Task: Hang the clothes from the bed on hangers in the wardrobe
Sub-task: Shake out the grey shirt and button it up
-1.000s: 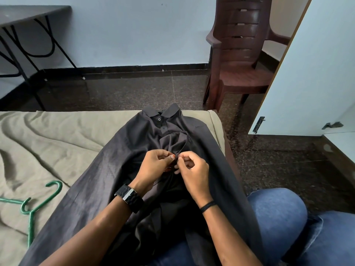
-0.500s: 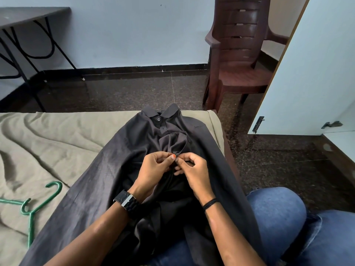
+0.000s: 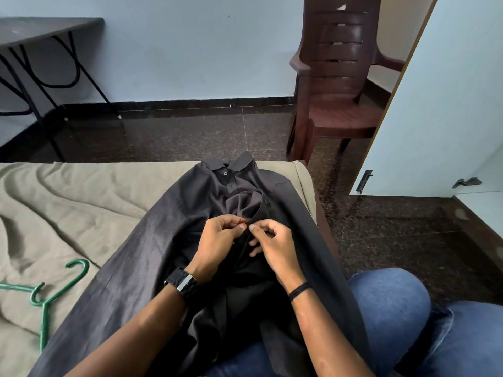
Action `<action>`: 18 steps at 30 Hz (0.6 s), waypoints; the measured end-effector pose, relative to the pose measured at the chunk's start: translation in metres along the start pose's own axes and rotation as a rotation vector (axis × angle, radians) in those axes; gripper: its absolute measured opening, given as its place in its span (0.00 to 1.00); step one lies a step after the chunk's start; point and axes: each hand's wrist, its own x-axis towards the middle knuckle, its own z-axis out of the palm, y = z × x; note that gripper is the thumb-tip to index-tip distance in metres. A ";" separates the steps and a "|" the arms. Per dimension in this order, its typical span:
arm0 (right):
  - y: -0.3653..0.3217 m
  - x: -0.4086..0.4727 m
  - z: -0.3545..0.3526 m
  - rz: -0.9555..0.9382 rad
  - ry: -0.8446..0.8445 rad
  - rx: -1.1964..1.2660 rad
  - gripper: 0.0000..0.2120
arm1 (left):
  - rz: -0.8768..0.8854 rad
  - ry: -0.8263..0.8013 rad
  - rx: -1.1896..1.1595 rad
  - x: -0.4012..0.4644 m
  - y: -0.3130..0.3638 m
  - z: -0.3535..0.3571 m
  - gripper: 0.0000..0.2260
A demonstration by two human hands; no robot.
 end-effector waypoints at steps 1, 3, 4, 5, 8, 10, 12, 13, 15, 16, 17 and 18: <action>-0.001 0.000 0.000 0.009 0.000 0.000 0.05 | -0.081 -0.062 -0.147 0.001 0.003 -0.002 0.07; -0.003 -0.001 0.001 0.046 -0.013 0.070 0.07 | -0.272 -0.249 -0.471 0.001 0.009 -0.008 0.09; -0.004 -0.001 0.002 0.073 -0.026 0.131 0.08 | -0.356 -0.336 -0.603 0.001 0.010 -0.012 0.09; -0.005 -0.002 0.003 0.103 -0.040 0.189 0.09 | -0.409 -0.393 -0.683 0.002 0.009 -0.014 0.08; -0.003 -0.002 0.002 0.172 -0.066 0.218 0.09 | -0.380 -0.326 -0.559 0.006 0.000 -0.011 0.05; -0.001 -0.001 -0.001 0.174 -0.106 0.070 0.07 | -0.300 -0.206 -0.371 0.008 -0.006 -0.007 0.05; 0.001 0.000 -0.002 0.175 -0.192 -0.073 0.06 | -0.259 -0.195 -0.298 0.010 -0.010 -0.005 0.09; 0.000 0.002 -0.002 0.174 -0.222 -0.127 0.07 | -0.242 -0.186 -0.282 0.012 -0.010 -0.004 0.10; -0.002 0.007 -0.004 0.121 -0.163 -0.221 0.06 | -0.206 -0.112 -0.274 0.016 -0.010 -0.002 0.11; -0.003 0.012 -0.006 0.059 -0.069 -0.289 0.05 | -0.194 -0.056 -0.297 0.018 -0.010 -0.002 0.11; -0.004 0.017 -0.009 -0.009 0.023 -0.372 0.04 | -0.184 0.003 -0.323 0.021 -0.010 -0.002 0.11; -0.005 0.024 -0.011 -0.068 0.076 -0.458 0.07 | -0.172 0.054 -0.339 0.024 -0.009 -0.004 0.11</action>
